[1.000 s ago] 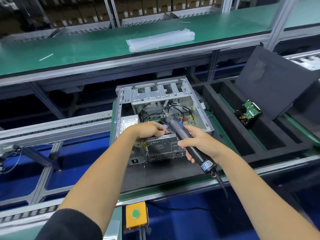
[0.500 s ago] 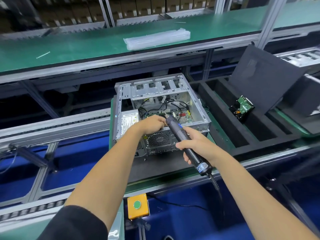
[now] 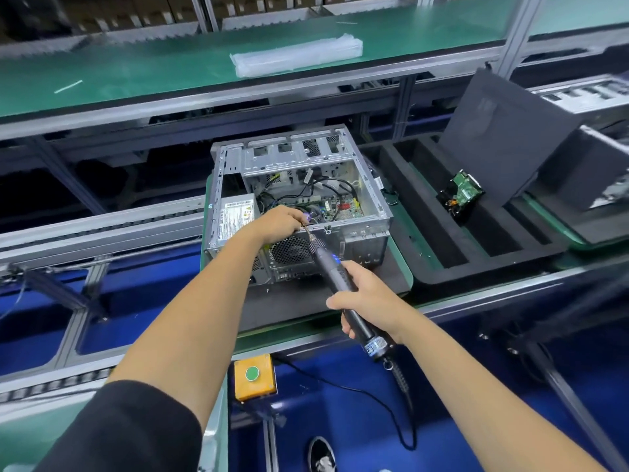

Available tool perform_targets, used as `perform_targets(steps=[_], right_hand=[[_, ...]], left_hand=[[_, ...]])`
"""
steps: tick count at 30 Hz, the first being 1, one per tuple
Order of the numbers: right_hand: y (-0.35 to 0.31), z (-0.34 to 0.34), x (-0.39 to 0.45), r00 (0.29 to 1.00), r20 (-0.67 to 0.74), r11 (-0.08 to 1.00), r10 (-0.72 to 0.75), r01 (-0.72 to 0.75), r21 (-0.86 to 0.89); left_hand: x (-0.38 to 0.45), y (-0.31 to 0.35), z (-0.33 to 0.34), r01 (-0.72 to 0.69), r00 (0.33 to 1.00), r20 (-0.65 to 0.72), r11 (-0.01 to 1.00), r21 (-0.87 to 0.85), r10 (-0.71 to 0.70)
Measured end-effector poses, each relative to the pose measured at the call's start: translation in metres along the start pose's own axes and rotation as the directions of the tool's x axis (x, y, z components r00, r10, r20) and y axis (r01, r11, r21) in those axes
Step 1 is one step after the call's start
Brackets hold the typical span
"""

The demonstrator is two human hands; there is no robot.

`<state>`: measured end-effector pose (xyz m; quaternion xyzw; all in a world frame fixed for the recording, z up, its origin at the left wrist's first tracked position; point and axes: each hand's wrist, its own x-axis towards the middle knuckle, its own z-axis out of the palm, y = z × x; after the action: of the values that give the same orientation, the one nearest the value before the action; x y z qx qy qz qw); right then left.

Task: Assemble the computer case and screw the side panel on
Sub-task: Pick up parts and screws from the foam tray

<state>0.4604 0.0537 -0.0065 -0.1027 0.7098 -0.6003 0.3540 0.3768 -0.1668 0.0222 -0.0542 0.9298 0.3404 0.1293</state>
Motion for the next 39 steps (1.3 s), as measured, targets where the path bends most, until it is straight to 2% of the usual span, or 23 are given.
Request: perform_targets(steps=[15, 39], right_hand=[[0.011, -0.004, -0.008, 0.998, -0.003, 0.998, 0.061, -0.061, -0.002], [0.017, -0.004, -0.001, 0.998, -0.011, 0.998, 0.055, -0.054, 0.032]], left_hand=[[0.003, -0.003, 0.007, 0.012, 0.996, -0.09, 0.998, -0.067, -0.018], [0.008, -0.009, 0.01, 0.032, 0.995, -0.093, 0.992, -0.123, -0.044]])
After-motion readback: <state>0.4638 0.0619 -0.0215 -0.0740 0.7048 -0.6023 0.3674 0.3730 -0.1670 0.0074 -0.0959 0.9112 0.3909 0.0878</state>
